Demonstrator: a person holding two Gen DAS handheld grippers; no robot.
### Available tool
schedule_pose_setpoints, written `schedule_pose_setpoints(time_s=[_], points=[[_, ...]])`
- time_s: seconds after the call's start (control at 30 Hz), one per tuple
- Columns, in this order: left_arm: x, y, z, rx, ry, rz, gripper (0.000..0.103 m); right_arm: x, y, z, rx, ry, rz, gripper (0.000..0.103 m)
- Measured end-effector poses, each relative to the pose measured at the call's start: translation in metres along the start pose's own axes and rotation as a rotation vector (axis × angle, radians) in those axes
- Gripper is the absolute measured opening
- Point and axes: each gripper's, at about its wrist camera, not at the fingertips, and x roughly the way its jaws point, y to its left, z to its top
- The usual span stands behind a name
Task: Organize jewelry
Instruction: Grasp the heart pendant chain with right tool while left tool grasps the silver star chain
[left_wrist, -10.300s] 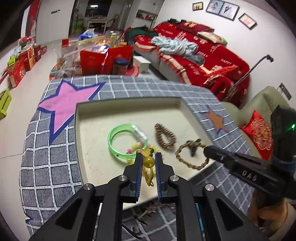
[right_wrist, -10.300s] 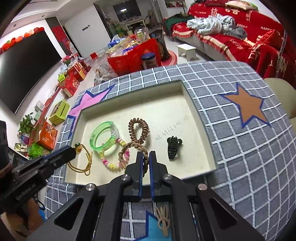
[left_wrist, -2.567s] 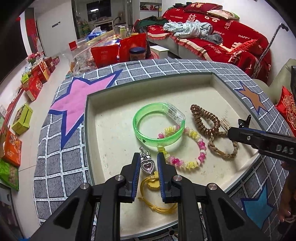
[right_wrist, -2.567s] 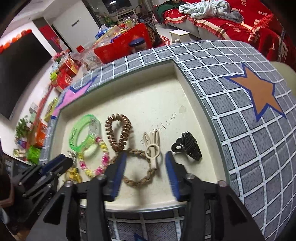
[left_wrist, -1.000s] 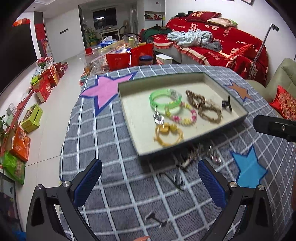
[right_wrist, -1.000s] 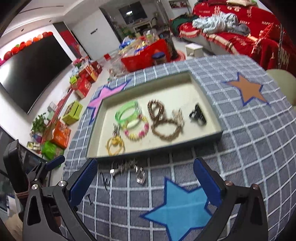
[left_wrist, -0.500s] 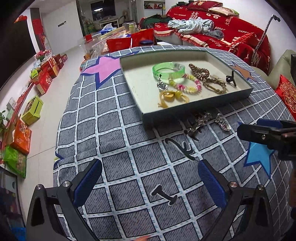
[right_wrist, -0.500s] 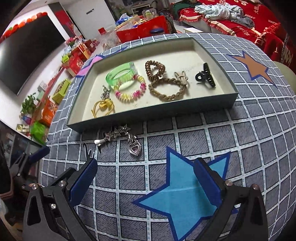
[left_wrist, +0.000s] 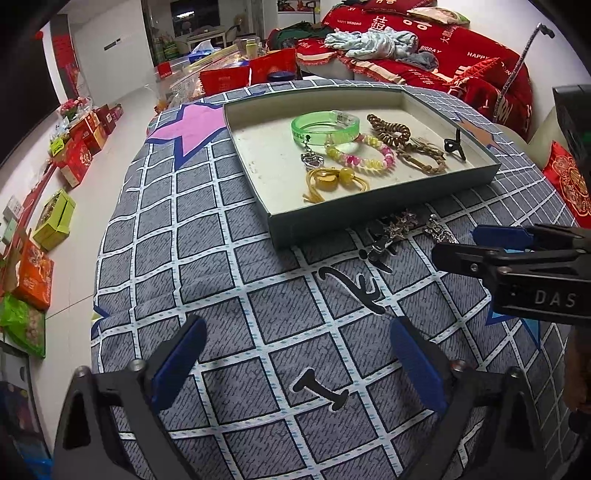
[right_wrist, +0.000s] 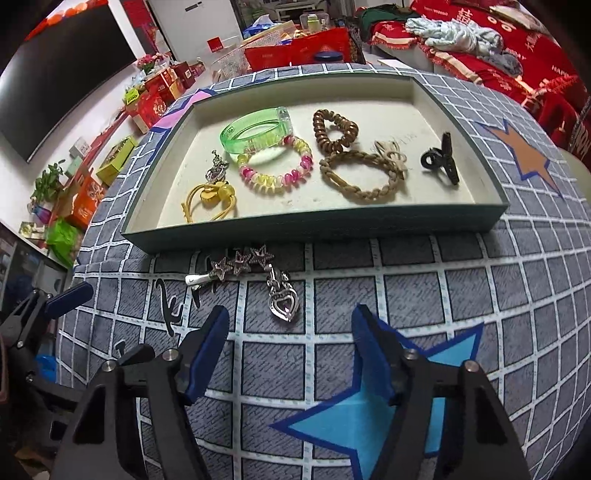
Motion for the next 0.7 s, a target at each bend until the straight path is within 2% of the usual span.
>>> schedule_pose_setpoints(time_s=[0.07, 0.2, 0.27, 0.37, 0.43, 0.47, 0.57, 0.67, 0.7], points=[[0.002, -0.001, 0.001, -0.003, 0.005, -0.006, 0.103, 0.001, 0.003, 0.001, -0.02, 0.0, -0.011, 0.066], [0.002, -0.005, 0.003, 0.012, -0.001, -0.012, 0.103, 0.003, 0.011, 0.003, -0.069, -0.002, -0.049, 0.052], [0.004, -0.008, 0.005, 0.026, 0.008, -0.014, 0.093, 0.004, 0.016, 0.003, -0.095, -0.001, -0.072, 0.047], [0.007, -0.012, 0.006, 0.033, 0.013, -0.021, 0.093, 0.004, 0.018, 0.003, -0.113, -0.001, -0.097, 0.039], [0.009, -0.015, 0.008, 0.043, 0.014, -0.026, 0.09, 0.003, 0.019, 0.001, -0.122, -0.005, -0.105, 0.019], [0.01, -0.018, 0.009, 0.051, 0.015, -0.03, 0.084, 0.003, 0.018, 0.002, -0.124, -0.003, -0.101, 0.019], [0.014, -0.026, 0.012, 0.069, 0.017, -0.044, 0.082, 0.002, 0.016, 0.0, -0.13, -0.007, -0.099, 0.019], [0.016, -0.034, 0.017, 0.087, 0.014, -0.062, 0.074, 0.0, 0.012, 0.0, -0.11, -0.009, -0.082, 0.019], [0.017, -0.037, 0.019, 0.09, 0.017, -0.065, 0.074, -0.001, 0.01, 0.0, -0.097, -0.009, -0.07, 0.019]])
